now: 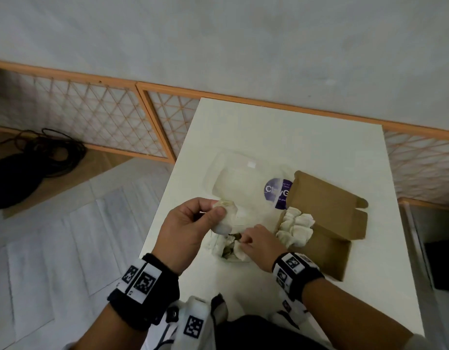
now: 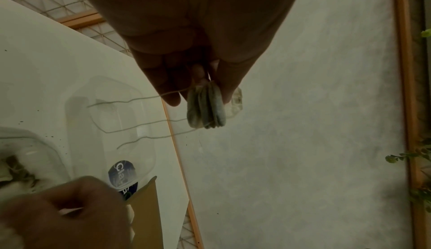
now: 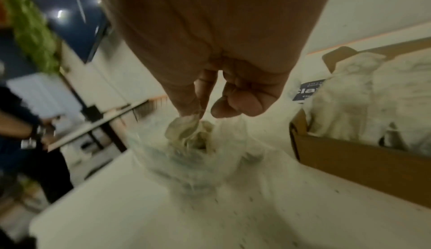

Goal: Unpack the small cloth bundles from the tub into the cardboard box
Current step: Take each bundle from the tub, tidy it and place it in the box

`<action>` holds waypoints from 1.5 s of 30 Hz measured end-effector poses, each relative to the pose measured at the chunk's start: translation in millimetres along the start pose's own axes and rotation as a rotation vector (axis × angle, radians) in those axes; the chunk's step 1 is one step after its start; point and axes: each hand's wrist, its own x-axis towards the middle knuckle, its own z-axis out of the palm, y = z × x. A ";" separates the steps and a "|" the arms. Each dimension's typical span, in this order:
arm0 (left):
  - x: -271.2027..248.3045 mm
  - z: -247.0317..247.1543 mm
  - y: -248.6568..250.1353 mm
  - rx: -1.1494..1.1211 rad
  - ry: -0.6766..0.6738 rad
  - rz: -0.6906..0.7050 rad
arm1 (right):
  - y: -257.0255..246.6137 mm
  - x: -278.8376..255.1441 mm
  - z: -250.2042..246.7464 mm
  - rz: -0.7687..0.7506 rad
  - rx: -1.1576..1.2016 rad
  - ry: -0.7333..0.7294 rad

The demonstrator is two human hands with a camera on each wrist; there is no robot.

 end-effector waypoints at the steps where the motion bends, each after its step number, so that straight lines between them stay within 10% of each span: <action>1: 1.1 -0.4 0.0 0.003 0.007 0.001 | -0.5 -4.5 -6.8 0.006 0.083 0.032; 10: 12.1 6.0 8.5 -0.062 0.022 0.018 | -31.5 -70.8 -109.8 -0.042 0.767 0.199; 18: 0.6 30.5 43.9 0.013 -0.232 0.075 | -47.1 -108.8 -160.3 -0.185 1.071 0.265; 25: -17.6 52.2 67.3 0.596 -0.429 0.485 | -58.6 -113.7 -185.4 -0.128 1.350 0.264; 34: -17.5 67.9 73.7 0.596 -0.263 0.680 | -70.3 -113.6 -186.1 -0.147 1.297 0.145; 45: 1.0 28.7 32.5 0.262 -0.109 0.117 | -76.2 -79.4 -136.8 -0.019 1.267 -0.131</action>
